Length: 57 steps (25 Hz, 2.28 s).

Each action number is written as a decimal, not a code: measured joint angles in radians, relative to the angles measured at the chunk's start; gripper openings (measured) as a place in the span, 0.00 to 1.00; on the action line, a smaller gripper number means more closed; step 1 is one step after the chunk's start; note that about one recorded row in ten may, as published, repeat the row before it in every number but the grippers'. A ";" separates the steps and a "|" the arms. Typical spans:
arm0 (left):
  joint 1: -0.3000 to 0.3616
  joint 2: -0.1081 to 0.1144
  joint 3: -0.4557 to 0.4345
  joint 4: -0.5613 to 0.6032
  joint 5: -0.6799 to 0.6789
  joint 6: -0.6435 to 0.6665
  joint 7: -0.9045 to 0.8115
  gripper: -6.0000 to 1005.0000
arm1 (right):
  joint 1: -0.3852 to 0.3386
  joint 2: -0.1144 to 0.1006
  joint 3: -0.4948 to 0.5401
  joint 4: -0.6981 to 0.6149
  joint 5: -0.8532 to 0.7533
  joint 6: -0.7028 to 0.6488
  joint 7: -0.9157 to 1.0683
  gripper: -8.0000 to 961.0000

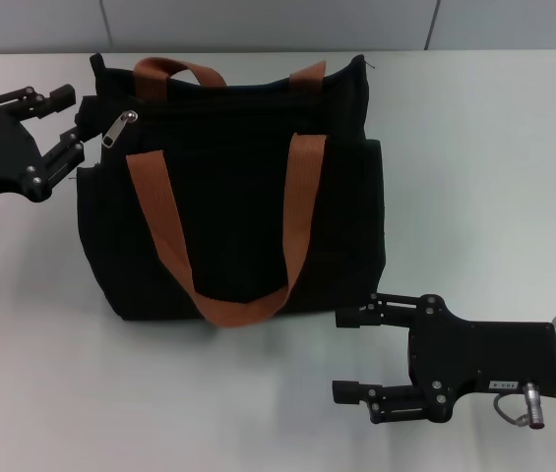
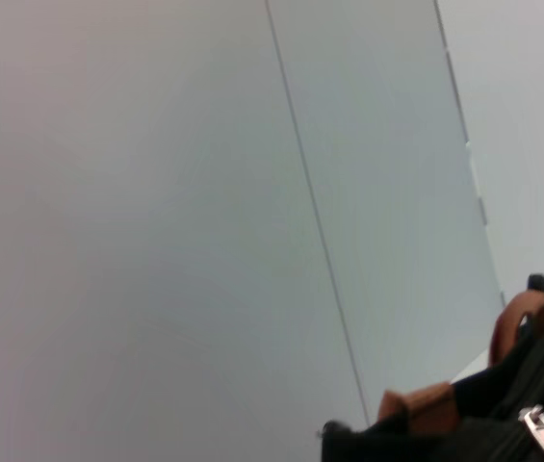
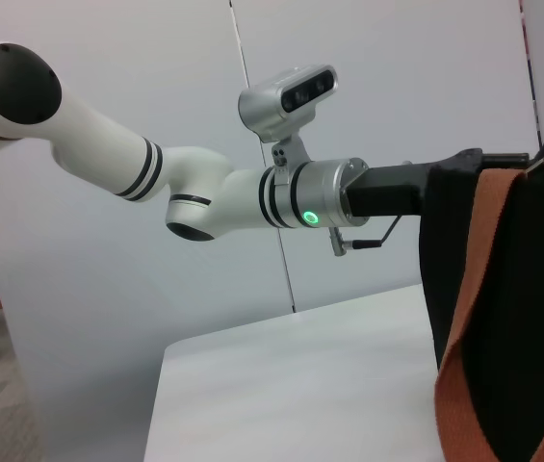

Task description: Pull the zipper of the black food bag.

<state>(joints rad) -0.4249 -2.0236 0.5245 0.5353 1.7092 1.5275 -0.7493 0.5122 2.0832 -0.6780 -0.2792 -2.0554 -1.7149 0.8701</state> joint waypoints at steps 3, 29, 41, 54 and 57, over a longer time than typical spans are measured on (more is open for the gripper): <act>0.003 0.002 0.000 0.001 -0.001 0.029 0.000 0.34 | 0.001 0.000 0.000 0.002 0.003 0.000 0.000 0.81; 0.024 -0.015 0.000 0.003 -0.004 0.080 0.000 0.03 | 0.255 -0.018 -0.038 -0.173 0.437 -0.102 1.017 0.81; 0.024 -0.018 0.000 0.005 -0.015 0.091 0.002 0.03 | 0.460 -0.031 -0.210 -0.247 0.276 0.157 1.360 0.81; 0.018 -0.017 0.000 0.003 -0.019 0.088 -0.001 0.03 | 0.524 -0.021 -0.332 -0.255 0.253 0.261 1.455 0.78; 0.017 -0.017 -0.001 0.004 -0.019 0.088 -0.003 0.03 | 0.534 -0.017 -0.360 -0.255 0.253 0.284 1.458 0.76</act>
<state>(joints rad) -0.4079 -2.0402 0.5240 0.5389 1.6903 1.6159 -0.7527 1.0463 2.0664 -1.0384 -0.5338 -1.8025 -1.4311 2.3276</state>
